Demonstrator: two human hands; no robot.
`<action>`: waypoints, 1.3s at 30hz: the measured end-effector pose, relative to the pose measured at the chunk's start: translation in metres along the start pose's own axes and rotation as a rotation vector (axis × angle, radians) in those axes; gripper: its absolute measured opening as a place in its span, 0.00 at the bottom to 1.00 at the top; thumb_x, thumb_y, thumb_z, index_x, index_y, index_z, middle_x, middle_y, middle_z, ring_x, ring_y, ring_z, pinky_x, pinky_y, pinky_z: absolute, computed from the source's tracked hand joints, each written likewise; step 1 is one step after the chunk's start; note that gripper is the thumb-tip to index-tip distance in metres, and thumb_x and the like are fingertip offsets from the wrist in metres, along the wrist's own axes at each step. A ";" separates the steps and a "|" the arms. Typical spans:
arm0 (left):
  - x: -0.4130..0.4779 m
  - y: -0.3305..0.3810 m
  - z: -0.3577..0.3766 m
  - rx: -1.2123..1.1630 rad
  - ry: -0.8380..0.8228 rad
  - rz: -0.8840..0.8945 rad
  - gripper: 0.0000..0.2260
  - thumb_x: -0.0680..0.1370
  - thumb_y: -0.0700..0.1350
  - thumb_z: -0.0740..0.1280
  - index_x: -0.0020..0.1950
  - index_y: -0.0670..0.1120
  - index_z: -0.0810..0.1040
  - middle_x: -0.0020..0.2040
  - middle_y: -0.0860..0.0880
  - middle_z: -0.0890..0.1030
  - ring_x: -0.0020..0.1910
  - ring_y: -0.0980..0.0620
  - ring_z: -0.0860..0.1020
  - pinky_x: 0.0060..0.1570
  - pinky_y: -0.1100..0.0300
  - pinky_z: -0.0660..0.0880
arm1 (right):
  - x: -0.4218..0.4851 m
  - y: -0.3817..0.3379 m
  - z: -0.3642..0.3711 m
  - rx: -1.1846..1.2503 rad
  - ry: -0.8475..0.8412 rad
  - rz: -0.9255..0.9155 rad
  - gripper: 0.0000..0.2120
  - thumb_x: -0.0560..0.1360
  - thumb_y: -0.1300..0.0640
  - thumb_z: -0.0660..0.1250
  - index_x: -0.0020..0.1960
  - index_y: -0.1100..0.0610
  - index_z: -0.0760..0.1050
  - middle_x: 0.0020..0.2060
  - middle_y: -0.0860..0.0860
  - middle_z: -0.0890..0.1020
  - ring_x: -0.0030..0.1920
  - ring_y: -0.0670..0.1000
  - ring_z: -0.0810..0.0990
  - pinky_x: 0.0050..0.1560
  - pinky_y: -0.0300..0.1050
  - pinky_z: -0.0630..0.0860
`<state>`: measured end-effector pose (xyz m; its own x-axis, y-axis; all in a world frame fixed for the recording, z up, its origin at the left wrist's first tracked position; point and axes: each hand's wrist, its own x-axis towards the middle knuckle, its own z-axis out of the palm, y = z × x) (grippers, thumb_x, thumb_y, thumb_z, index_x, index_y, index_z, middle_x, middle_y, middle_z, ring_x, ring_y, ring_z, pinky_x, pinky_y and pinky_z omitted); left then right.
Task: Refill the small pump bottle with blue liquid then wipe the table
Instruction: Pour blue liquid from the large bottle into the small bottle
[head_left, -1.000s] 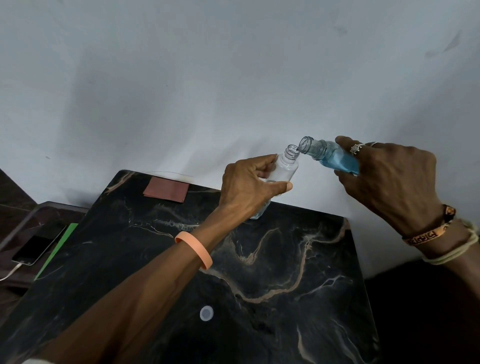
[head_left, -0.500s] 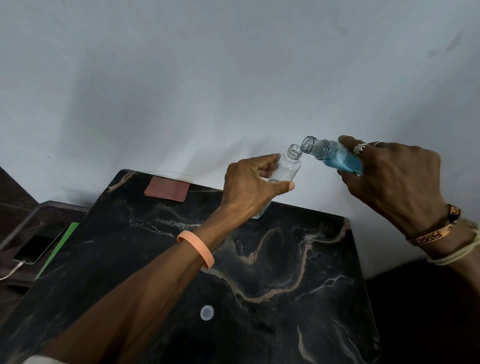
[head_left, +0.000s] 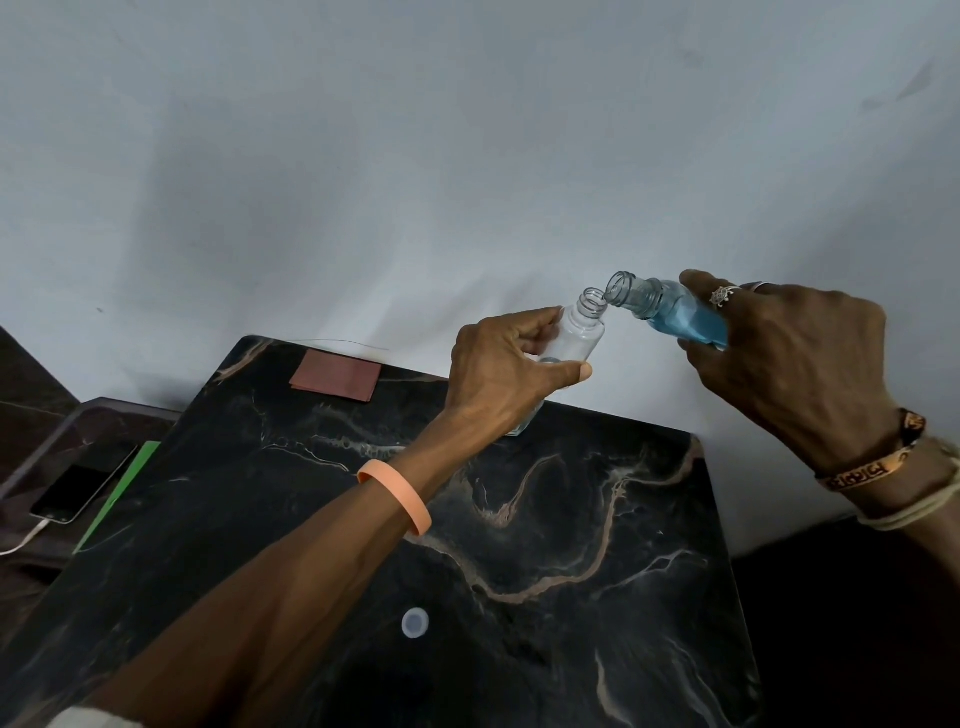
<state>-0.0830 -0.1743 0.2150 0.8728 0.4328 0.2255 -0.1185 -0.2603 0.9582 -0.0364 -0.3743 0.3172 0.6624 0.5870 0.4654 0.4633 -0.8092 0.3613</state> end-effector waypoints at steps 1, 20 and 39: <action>0.000 0.000 0.000 0.002 0.001 -0.001 0.29 0.61 0.49 0.83 0.61 0.50 0.83 0.51 0.54 0.86 0.45 0.64 0.82 0.53 0.57 0.81 | 0.000 0.000 0.000 -0.002 -0.001 0.000 0.24 0.70 0.54 0.75 0.65 0.56 0.79 0.36 0.60 0.83 0.32 0.64 0.80 0.33 0.42 0.62; -0.003 0.004 -0.001 0.010 0.004 0.012 0.28 0.62 0.48 0.83 0.61 0.50 0.83 0.51 0.55 0.86 0.45 0.65 0.82 0.52 0.58 0.81 | 0.000 0.000 -0.002 0.009 -0.012 -0.002 0.23 0.69 0.56 0.76 0.63 0.57 0.79 0.34 0.60 0.82 0.31 0.64 0.79 0.33 0.43 0.62; -0.004 0.002 -0.001 0.011 0.009 0.006 0.28 0.62 0.48 0.83 0.61 0.51 0.83 0.52 0.55 0.86 0.45 0.65 0.82 0.53 0.58 0.81 | 0.000 -0.002 -0.001 -0.022 -0.032 -0.001 0.21 0.72 0.53 0.73 0.64 0.56 0.79 0.34 0.58 0.82 0.31 0.62 0.79 0.33 0.40 0.56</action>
<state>-0.0868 -0.1756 0.2158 0.8676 0.4391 0.2334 -0.1190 -0.2723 0.9548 -0.0380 -0.3731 0.3176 0.6808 0.5863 0.4391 0.4510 -0.8078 0.3795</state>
